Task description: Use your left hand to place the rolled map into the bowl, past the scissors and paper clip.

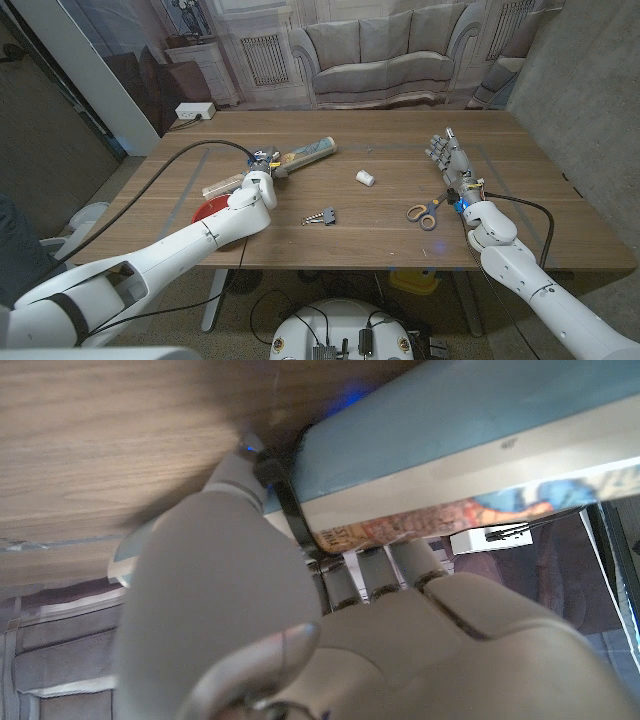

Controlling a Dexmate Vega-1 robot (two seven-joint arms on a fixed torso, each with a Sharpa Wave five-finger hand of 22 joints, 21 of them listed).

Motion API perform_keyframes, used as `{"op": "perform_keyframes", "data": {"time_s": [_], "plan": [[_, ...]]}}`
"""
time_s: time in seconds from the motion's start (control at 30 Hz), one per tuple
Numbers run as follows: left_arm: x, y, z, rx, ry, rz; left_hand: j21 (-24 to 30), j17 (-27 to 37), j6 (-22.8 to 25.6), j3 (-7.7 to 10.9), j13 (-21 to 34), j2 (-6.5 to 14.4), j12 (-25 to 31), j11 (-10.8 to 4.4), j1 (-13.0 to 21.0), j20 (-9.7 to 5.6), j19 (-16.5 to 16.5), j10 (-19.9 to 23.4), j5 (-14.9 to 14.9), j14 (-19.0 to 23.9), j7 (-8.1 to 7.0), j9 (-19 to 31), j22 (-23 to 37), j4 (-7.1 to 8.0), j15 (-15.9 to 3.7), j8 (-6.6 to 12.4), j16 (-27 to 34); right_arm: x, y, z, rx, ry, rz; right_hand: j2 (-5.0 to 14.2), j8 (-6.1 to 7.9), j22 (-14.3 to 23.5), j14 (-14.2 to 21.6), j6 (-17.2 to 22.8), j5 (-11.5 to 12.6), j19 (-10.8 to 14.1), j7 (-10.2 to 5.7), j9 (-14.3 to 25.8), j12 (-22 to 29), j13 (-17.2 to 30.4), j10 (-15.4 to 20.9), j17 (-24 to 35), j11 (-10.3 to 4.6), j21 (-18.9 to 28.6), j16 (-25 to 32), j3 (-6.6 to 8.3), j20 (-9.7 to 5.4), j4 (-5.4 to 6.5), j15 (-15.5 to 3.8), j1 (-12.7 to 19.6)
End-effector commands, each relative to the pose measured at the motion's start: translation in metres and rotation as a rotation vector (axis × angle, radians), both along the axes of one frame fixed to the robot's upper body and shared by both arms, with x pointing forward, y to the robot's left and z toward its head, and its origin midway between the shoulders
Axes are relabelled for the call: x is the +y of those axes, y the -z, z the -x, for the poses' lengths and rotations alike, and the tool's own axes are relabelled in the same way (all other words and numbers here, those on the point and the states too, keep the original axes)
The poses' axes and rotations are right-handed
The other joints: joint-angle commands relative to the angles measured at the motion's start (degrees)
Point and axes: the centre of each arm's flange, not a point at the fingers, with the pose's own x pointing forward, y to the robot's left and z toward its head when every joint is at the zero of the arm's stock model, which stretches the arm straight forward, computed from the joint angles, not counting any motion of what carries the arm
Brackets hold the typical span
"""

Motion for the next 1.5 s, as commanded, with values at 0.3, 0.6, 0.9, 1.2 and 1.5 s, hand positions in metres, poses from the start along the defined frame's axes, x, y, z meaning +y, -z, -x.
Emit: {"op": "perform_keyframes", "data": {"time_s": [0.3, 0.6, 0.9, 1.2, 1.5], "plan": [[0.003, -0.010, 0.005, -0.004, -0.009, 0.003, 2.1, 1.2, 2.9, 1.24, 0.8, 4.1, 0.9, -0.16, 5.8, -2.46, 2.0, 2.9, -0.2, 5.1, 0.14, 0.2, 0.2, 0.14, -9.12, 0.57, 1.2, 0.003, 0.001, 0.006, -0.004, -0.006, 0.002, 0.30, -0.06, 0.1, 0.6, 0.2, 0.0, 0.7, 0.15, 0.3, -0.1, 0.2, 0.4, 0.1, -0.25, -0.5, -0.1, -0.23, -0.19, -0.17, 0.17, 0.3], [0.005, -0.019, 0.008, -0.023, -0.009, -0.017, 2.3, 1.5, 2.9, 1.23, 1.0, 4.0, 0.8, -0.14, 5.7, -2.28, 1.7, 2.9, -0.2, 5.0, 0.12, 0.2, 0.2, 0.46, -8.96, 0.40, 1.0, 0.004, 0.002, 0.006, -0.005, -0.006, -0.002, 0.34, -0.08, 0.1, 0.6, 0.2, 0.0, 0.8, 0.12, 0.3, -0.1, 0.2, 0.4, 0.1, -0.17, -0.6, 0.0, -0.27, -0.20, -0.18, 0.16, 0.2], [0.007, -0.026, 0.010, -0.038, -0.027, -0.040, 2.6, 1.8, 3.1, 1.20, 1.2, 3.8, 0.7, -0.12, 5.5, -2.18, 1.3, 3.0, -0.3, 4.8, 0.17, 0.2, 0.1, 0.78, -8.98, 0.28, 0.8, 0.005, 0.004, 0.005, -0.007, 0.000, -0.015, 0.37, -0.07, 0.1, 0.7, 0.2, 0.0, 0.8, 0.17, 0.3, -0.2, 0.2, 0.4, 0.1, -0.21, -0.8, 0.0, -0.31, -0.22, -0.22, 0.13, 0.2], [0.016, -0.030, 0.014, -0.070, -0.002, -0.044, 2.9, 2.0, 3.5, 1.19, 1.4, 3.7, 0.7, -0.24, 5.3, -2.19, 1.1, 3.3, -0.3, 5.0, -0.12, 0.2, 0.1, 1.04, -9.37, 0.31, 0.7, 0.005, 0.003, 0.006, -0.012, 0.007, -0.020, 0.40, -0.07, 0.1, 0.6, 0.2, 0.0, 0.9, 0.15, 0.3, -0.2, 0.2, 0.4, 0.1, -0.18, -0.9, -0.1, -0.34, -0.21, -0.23, 0.13, 0.2], [0.023, -0.033, 0.023, -0.092, 0.020, -0.035, 3.3, 2.2, 4.1, 1.19, 1.7, 3.7, 0.7, -0.43, 5.1, -2.27, 1.0, 3.7, -0.3, 5.4, -0.23, 0.2, 0.1, 1.29, -9.48, 0.34, 0.7, 0.003, 0.000, 0.007, -0.018, 0.019, -0.024, 0.42, -0.08, 0.1, 0.7, 0.2, 0.0, 0.9, 0.17, 0.3, -0.1, 0.2, 0.5, 0.1, -0.18, -1.1, -0.1, -0.38, -0.19, -0.25, 0.19, 0.2]]}}
